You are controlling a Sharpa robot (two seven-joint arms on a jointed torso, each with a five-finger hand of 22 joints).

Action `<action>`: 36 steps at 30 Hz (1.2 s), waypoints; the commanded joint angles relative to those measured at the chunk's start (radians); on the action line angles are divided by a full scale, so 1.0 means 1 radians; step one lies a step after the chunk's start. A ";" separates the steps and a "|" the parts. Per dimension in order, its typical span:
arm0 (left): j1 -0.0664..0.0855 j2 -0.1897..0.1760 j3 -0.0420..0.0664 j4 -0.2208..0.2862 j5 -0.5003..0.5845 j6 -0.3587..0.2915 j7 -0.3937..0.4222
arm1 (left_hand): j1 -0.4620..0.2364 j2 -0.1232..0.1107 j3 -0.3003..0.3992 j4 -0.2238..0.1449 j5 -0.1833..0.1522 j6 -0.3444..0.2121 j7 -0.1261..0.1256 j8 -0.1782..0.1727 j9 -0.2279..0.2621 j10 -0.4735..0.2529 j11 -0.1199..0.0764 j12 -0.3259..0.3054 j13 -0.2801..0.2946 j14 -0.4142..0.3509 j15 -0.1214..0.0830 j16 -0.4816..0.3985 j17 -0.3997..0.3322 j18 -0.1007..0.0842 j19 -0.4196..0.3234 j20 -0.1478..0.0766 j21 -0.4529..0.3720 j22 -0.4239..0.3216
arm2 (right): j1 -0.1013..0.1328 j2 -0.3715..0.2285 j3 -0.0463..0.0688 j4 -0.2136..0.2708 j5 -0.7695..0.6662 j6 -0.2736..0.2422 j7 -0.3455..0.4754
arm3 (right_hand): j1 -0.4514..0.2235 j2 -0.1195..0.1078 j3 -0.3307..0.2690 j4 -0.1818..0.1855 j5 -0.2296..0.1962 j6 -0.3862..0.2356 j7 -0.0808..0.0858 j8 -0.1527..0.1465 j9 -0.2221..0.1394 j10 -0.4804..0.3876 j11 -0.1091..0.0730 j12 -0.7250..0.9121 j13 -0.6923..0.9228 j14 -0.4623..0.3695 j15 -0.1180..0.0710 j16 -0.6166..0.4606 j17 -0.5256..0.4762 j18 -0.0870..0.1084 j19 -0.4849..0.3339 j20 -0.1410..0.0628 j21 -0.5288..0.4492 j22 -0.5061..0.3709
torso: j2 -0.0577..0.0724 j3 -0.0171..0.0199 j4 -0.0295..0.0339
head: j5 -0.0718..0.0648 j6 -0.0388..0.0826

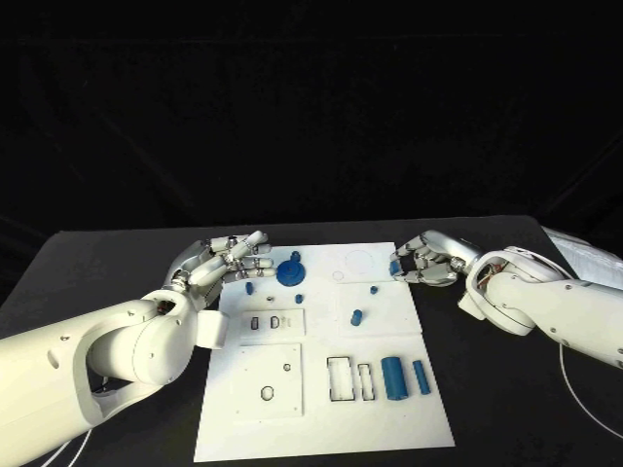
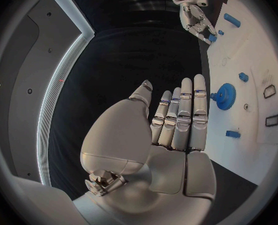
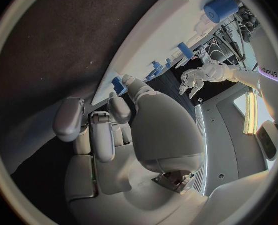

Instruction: Assemble the parts on the task board

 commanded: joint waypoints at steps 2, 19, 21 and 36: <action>0.000 0.002 0.000 0.001 -0.008 0.021 0.011 | 0.002 0.005 0.000 -0.008 0.004 0.004 0.001 -0.003 0.000 -0.001 0.003 -0.007 -0.001 0.003 0.005 -0.006 0.001 0.010 0.001 0.005 0.003 -0.001 | -0.001 0.004 0.000 -0.004 -0.003 0.017 -0.002 | 0.008 0.009 0.001 -0.009 -0.005 0.015 0.000 0.007 0.002 0.008 -0.004 0.009 0.004 0.080 -0.003 0.000 0.151 -0.009 0.003 0.000 -0.001 0.003 | 0.000 0.0002 -0.0003 | 0.002 -0.001; 0.000 0.003 0.000 0.000 -0.008 0.022 0.010 | 0.002 0.005 0.000 -0.009 0.004 0.004 0.001 -0.004 0.000 -0.001 0.004 -0.007 -0.001 0.003 0.005 -0.006 0.001 0.010 0.000 0.005 0.003 -0.001 | -0.002 0.015 0.000 -0.008 0.000 0.018 -0.001 | 0.014 0.041 0.027 -0.019 -0.026 0.079 -0.015 0.037 0.010 0.018 -0.017 0.024 0.017 0.082 -0.013 0.004 0.158 -0.010 0.007 -0.008 0.004 0.010 | 0.000 0.0000 -0.0010 | 0.002 -0.004; 0.000 0.003 0.000 0.000 -0.008 0.022 0.010 | 0.002 0.005 0.000 -0.009 0.004 0.004 0.001 -0.004 0.000 -0.001 0.004 -0.007 -0.001 0.003 0.005 -0.006 0.001 0.010 0.000 0.005 0.003 -0.001 | -0.002 0.016 0.000 -0.007 0.001 0.017 -0.002 | 0.014 0.041 0.029 -0.020 -0.026 0.081 -0.016 0.038 0.010 0.018 -0.017 0.025 0.017 0.082 -0.013 0.004 0.159 -0.010 0.008 -0.008 0.004 0.012 | 0.000 0.0001 -0.0009 | 0.002 -0.004; 0.000 0.001 0.000 -0.001 -0.008 0.022 0.009 | 0.002 0.005 0.000 -0.009 0.004 0.004 0.001 -0.004 0.000 -0.001 0.004 -0.007 -0.001 0.003 0.005 -0.006 0.001 0.010 0.000 0.005 0.003 -0.001 | -0.001 0.014 0.003 0.010 0.061 -0.042 -0.004 | 0.008 0.076 0.063 -0.029 -0.033 0.155 -0.045 0.073 0.025 0.044 -0.041 0.062 0.045 0.086 -0.033 0.012 0.174 -0.014 0.020 -0.026 0.016 0.034 | -0.001 -0.0002 -0.0015 | 0.003 -0.006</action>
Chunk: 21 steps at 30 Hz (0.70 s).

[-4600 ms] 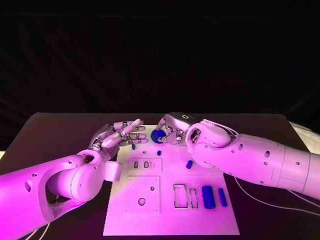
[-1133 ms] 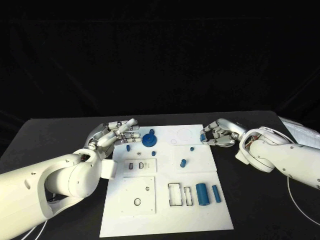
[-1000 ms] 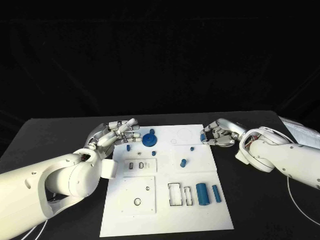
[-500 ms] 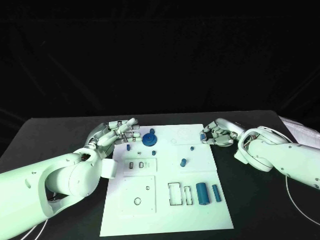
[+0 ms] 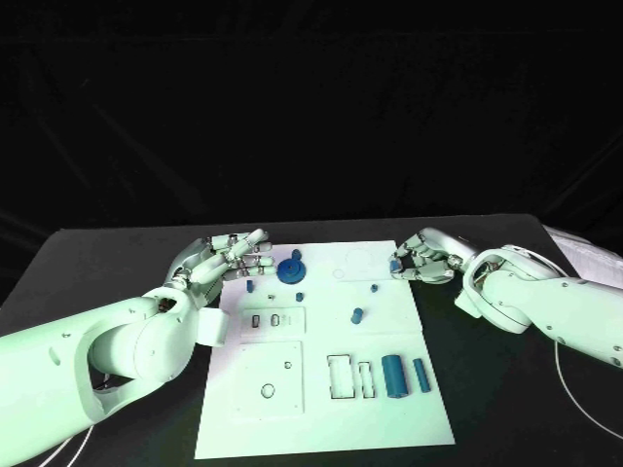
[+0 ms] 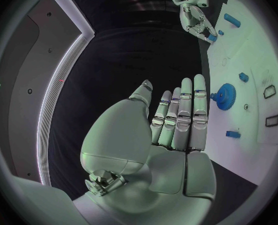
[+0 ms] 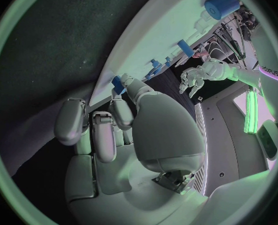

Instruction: Assemble the parts on the task board

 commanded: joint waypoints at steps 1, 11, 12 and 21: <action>0.000 0.000 0.000 -0.001 -0.008 0.021 0.010 | 0.002 0.005 0.000 -0.003 0.004 0.004 0.001 -0.004 0.000 -0.001 0.004 -0.003 -0.001 0.003 0.005 -0.006 0.002 0.010 0.000 0.005 0.003 -0.001 | 0.001 -0.002 0.003 0.020 0.062 -0.033 -0.011 | -0.012 0.017 0.003 0.005 0.005 0.016 -0.009 0.004 0.012 0.005 -0.006 0.005 0.001 0.088 -0.009 0.006 0.173 -0.014 0.001 -0.008 0.003 0.001 | -0.001 -0.0003 -0.0005 | 0.000 0.000; 0.000 0.001 0.000 -0.029 -0.006 0.017 0.014 | 0.003 0.007 0.001 -0.005 0.004 0.005 0.001 -0.005 0.000 -0.001 0.004 -0.004 -0.001 0.003 0.005 -0.008 0.003 0.010 0.000 0.005 0.003 -0.001 | 0.027 -0.009 0.006 0.160 0.109 -0.031 -0.139 | -0.035 0.030 0.006 0.015 -0.018 0.011 -0.009 -0.003 0.011 0.000 -0.007 -0.012 -0.009 0.085 -0.011 0.000 0.162 -0.012 -0.004 -0.011 -0.003 -0.013 | -0.009 -0.0064 0.0035 | 0.003 -0.002; 0.000 0.002 0.000 -0.033 -0.006 0.017 0.014 | 0.003 0.007 0.001 -0.005 0.004 0.005 0.001 -0.005 0.000 -0.001 0.004 -0.004 -0.001 0.003 0.005 -0.008 0.003 0.010 0.000 0.005 0.003 -0.001 | 0.028 -0.006 0.006 0.174 0.092 -0.033 -0.153 | -0.036 0.031 0.006 0.016 -0.018 0.010 -0.009 -0.004 0.011 -0.001 -0.006 -0.014 -0.010 0.085 -0.011 -0.001 0.161 -0.012 -0.005 -0.011 -0.004 -0.014 | -0.011 -0.0073 0.0043 | 0.004 -0.003; -0.004 0.007 0.000 -0.061 0.001 0.018 0.019 | 0.003 0.008 0.002 -0.005 0.004 0.005 0.001 -0.005 0.000 0.000 0.003 -0.004 -0.001 0.003 0.005 -0.008 0.003 0.010 0.000 0.005 0.003 -0.001 | 0.029 0.069 0.001 0.267 -0.107 -0.037 -0.281 | -0.042 0.035 0.009 0.019 -0.013 0.008 -0.009 -0.007 0.010 -0.008 -0.006 -0.030 -0.021 0.083 -0.011 -0.005 0.154 -0.011 -0.008 -0.012 -0.008 -0.022 | -0.022 -0.0144 0.0110 | 0.027 -0.022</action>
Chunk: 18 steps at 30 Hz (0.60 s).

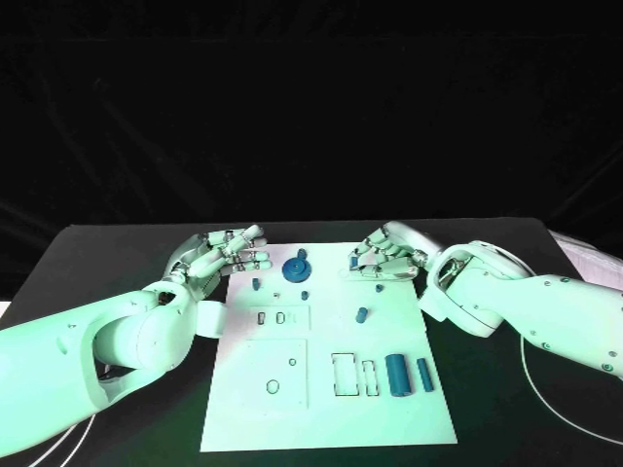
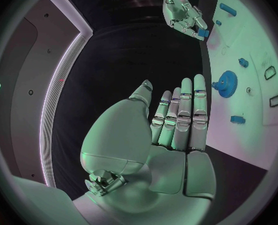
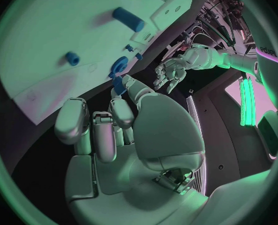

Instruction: Assemble the parts on the task board

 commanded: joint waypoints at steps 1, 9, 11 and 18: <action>-0.001 0.003 0.000 -0.010 0.001 0.017 0.018 | 0.003 0.008 0.002 -0.005 0.004 0.005 0.001 -0.005 0.000 0.000 0.003 -0.004 -0.001 0.003 0.005 -0.004 0.002 0.010 0.000 0.005 0.003 -0.001 | -0.002 0.026 -0.005 0.025 -0.144 -0.006 -0.110 | -0.009 0.002 0.002 0.006 0.003 0.006 -0.009 0.001 0.010 -0.008 0.001 -0.008 -0.003 0.081 -0.006 -0.006 0.153 -0.011 -0.002 -0.003 -0.004 -0.003 | -0.007 -0.0042 0.0042 | 0.013 -0.014; -0.003 0.007 0.000 -0.034 0.009 0.015 0.023 | 0.003 0.009 0.003 -0.006 0.004 0.006 0.000 -0.005 0.000 0.001 0.003 -0.004 0.000 0.003 0.005 -0.005 0.002 0.010 0.000 0.005 0.003 -0.001 | -0.018 0.121 -0.017 0.058 -0.257 0.014 -0.181 | -0.012 0.004 0.003 0.007 0.005 0.007 -0.009 0.001 0.011 -0.012 0.002 -0.018 -0.010 0.080 -0.006 -0.009 0.147 -0.010 -0.004 -0.003 -0.007 -0.009 | -0.013 -0.0086 0.0045 | 0.033 -0.029; -0.003 0.009 0.000 -0.036 0.010 0.014 0.023 | 0.003 0.009 0.003 -0.006 0.004 0.006 0.000 -0.005 0.000 0.001 0.003 -0.004 0.000 0.003 0.005 -0.005 0.002 0.010 0.000 0.005 0.003 -0.001 | -0.023 0.142 -0.020 0.054 -0.274 0.021 -0.194 | -0.013 0.004 0.004 0.007 0.006 0.007 -0.009 0.000 0.011 -0.014 0.001 -0.021 -0.012 0.079 -0.006 -0.011 0.145 -0.009 -0.007 -0.003 -0.009 -0.013 | -0.012 -0.0083 0.0056 | 0.036 -0.031; -0.003 0.011 0.000 -0.036 0.011 0.015 0.023 | 0.003 0.009 0.003 -0.006 0.004 0.006 0.000 -0.005 0.000 0.001 0.003 -0.004 0.000 0.003 0.005 -0.005 0.002 0.010 0.000 0.005 0.003 -0.001 | -0.041 0.197 -0.037 0.023 -0.313 0.033 -0.219 | -0.015 0.002 0.005 0.007 0.008 0.005 -0.009 -0.002 0.010 -0.017 0.002 -0.029 -0.017 0.078 -0.006 -0.014 0.139 -0.007 -0.010 -0.003 -0.013 -0.022 | -0.010 -0.0083 0.0058 | 0.044 -0.037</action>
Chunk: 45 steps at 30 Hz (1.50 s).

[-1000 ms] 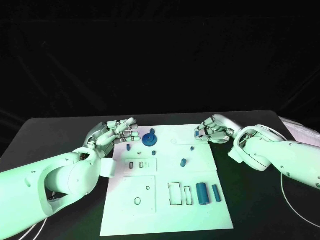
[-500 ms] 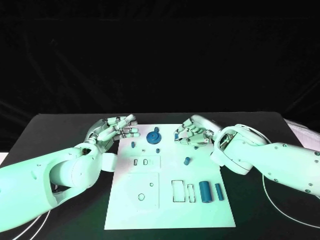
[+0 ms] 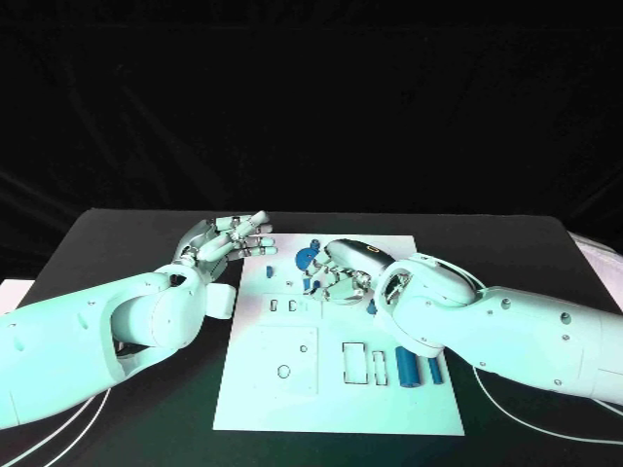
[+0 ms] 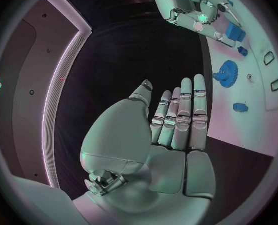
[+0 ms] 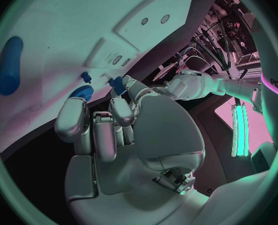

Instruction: Assemble the parts on the task board

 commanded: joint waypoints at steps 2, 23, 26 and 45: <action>0.000 0.003 0.000 0.002 0.006 0.015 0.017 | 0.003 0.009 0.003 -0.006 0.004 0.006 0.000 -0.005 0.000 0.001 0.003 -0.004 0.000 0.003 0.005 -0.005 0.001 0.010 0.000 0.005 0.003 -0.001 | -0.012 0.020 -0.004 -0.017 -0.075 0.027 -0.050 | -0.010 0.000 0.002 0.004 0.005 0.009 -0.006 0.004 0.010 -0.005 -0.001 -0.003 -0.001 0.078 -0.006 -0.004 0.140 -0.007 -0.007 0.001 -0.003 -0.001 | 0.001 -0.0002 0.0008 | 0.005 -0.006; 0.000 0.008 0.000 0.009 0.008 0.021 0.012 | 0.003 0.009 0.003 -0.006 0.004 0.006 0.000 -0.005 0.000 0.001 0.003 -0.004 0.000 0.003 0.005 -0.005 0.001 0.010 0.000 0.005 0.003 -0.001 | -0.038 0.044 -0.009 -0.038 -0.098 0.072 -0.054 | -0.016 -0.009 0.001 0.002 0.008 0.008 -0.005 0.001 0.010 -0.006 0.000 -0.006 -0.002 0.077 -0.006 -0.006 0.136 -0.006 -0.009 0.001 -0.008 -0.007 | 0.001 0.0020 -0.0001 | 0.008 -0.019; 0.000 0.008 0.000 0.011 0.008 0.022 0.011 | 0.003 0.009 0.003 -0.006 0.004 0.006 0.000 -0.005 0.000 0.001 0.003 -0.004 0.000 0.003 0.005 -0.005 0.001 0.010 0.000 0.005 0.003 -0.001 | -0.039 0.043 -0.009 -0.038 -0.105 0.077 -0.054 | -0.018 -0.012 0.000 0.001 0.007 0.008 -0.004 0.000 0.010 -0.006 0.000 -0.007 -0.002 0.077 -0.006 -0.007 0.136 -0.006 -0.010 0.001 -0.009 -0.009 | 0.001 0.0017 -0.0002 | 0.008 -0.019; 0.000 0.008 0.000 0.012 0.009 0.029 0.008 | 0.003 0.010 0.003 -0.007 0.004 0.007 0.000 -0.006 0.000 0.002 0.003 -0.004 0.000 0.003 0.005 -0.007 0.003 0.010 -0.001 0.005 0.003 -0.001 | -0.045 0.051 -0.009 -0.046 -0.151 0.115 -0.069 | -0.044 -0.061 -0.022 -0.006 -0.002 -0.028 0.012 -0.030 0.002 -0.041 0.014 -0.074 -0.045 0.073 0.004 -0.018 0.120 0.000 -0.029 0.008 -0.034 -0.051 | 0.001 0.0009 -0.0001 | 0.013 -0.026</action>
